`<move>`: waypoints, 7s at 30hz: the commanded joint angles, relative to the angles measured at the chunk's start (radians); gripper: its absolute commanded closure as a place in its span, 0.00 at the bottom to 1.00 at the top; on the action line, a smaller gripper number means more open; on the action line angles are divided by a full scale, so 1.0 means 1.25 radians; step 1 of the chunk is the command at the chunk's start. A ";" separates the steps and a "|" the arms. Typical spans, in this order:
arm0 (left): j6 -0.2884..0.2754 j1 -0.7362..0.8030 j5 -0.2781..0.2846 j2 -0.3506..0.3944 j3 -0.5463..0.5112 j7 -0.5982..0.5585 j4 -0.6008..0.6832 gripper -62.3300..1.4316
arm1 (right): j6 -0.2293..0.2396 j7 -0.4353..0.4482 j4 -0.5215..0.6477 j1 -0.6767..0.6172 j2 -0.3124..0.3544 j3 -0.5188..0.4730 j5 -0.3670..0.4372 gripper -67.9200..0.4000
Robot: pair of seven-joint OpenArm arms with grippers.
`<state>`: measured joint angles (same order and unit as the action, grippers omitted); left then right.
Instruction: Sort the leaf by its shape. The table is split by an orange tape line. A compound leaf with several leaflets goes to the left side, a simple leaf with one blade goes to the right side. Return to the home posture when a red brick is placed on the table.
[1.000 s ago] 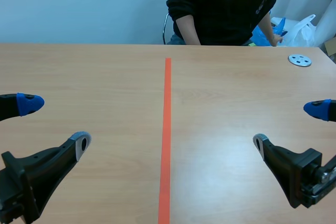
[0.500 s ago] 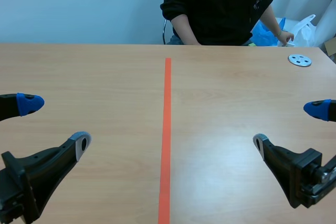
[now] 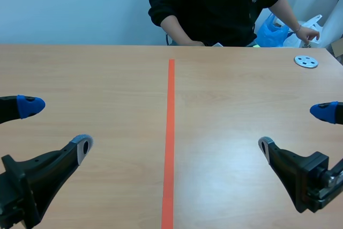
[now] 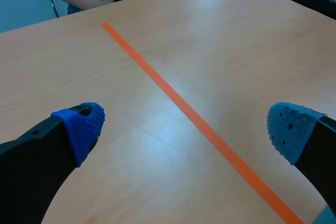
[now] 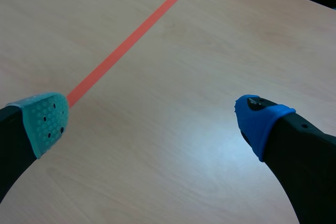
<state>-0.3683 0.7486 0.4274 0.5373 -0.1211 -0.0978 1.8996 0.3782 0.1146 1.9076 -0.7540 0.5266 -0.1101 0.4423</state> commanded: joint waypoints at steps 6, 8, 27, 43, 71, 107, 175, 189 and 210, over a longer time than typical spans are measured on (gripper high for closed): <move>-0.001 0.002 0.005 -0.004 0.001 -0.012 0.020 0.00 | -0.003 0.012 0.015 0.005 0.006 -0.009 0.011 0.00; -0.001 0.002 0.005 -0.004 0.001 -0.012 0.020 0.00 | -0.003 0.013 0.015 0.005 0.006 -0.009 0.011 0.00; -0.001 0.002 0.005 -0.004 0.001 -0.012 0.020 0.00 | -0.003 0.013 0.015 0.005 0.006 -0.009 0.011 0.00; -0.001 0.002 0.005 -0.004 0.001 -0.012 0.020 0.00 | -0.003 0.013 0.015 0.005 0.006 -0.009 0.011 0.00; -0.001 0.002 0.005 -0.008 0.001 -0.012 0.020 0.00 | 0.013 -0.070 -0.034 0.128 0.006 0.064 -0.025 0.00; -0.001 0.002 0.005 -0.008 0.001 -0.012 0.020 0.00 | -0.033 0.065 -0.732 0.746 -0.277 0.519 -0.239 0.00; -0.001 0.001 0.005 -0.008 0.001 -0.012 0.020 0.00 | -0.192 -0.060 -0.646 0.708 -0.129 0.072 0.029 0.93; -0.001 0.001 0.005 -0.008 0.001 -0.012 0.020 0.00 | -0.195 0.022 -0.999 0.928 -0.169 0.160 -0.028 0.93; -0.001 0.001 0.005 -0.008 0.001 -0.012 0.020 0.00 | -0.207 -0.021 -1.021 0.933 -0.171 0.210 -0.064 0.57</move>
<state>-0.3683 0.7486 0.4274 0.5320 -0.1211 -0.0978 1.8996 0.1192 0.0769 0.6033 0.3889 0.2916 0.1600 0.3557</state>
